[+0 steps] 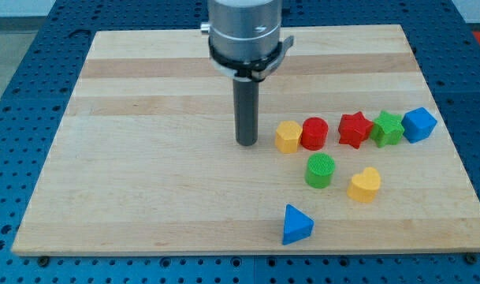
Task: Push the yellow hexagon along with the red circle right a bit
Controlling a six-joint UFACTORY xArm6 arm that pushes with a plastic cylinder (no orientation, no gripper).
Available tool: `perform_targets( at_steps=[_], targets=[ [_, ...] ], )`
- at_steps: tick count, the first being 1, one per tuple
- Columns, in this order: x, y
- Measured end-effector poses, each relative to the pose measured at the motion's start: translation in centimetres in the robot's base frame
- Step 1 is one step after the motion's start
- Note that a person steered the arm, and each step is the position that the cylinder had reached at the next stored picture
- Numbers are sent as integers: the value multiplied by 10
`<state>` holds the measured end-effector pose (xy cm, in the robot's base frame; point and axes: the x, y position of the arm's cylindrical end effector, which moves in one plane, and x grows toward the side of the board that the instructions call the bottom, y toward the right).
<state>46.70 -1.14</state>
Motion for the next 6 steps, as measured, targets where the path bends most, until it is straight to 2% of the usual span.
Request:
perform_targets(
  at_steps=[1, 4, 5, 6],
  targets=[
    [16, 7],
    [3, 57],
    [2, 59],
    [21, 53]
  ],
)
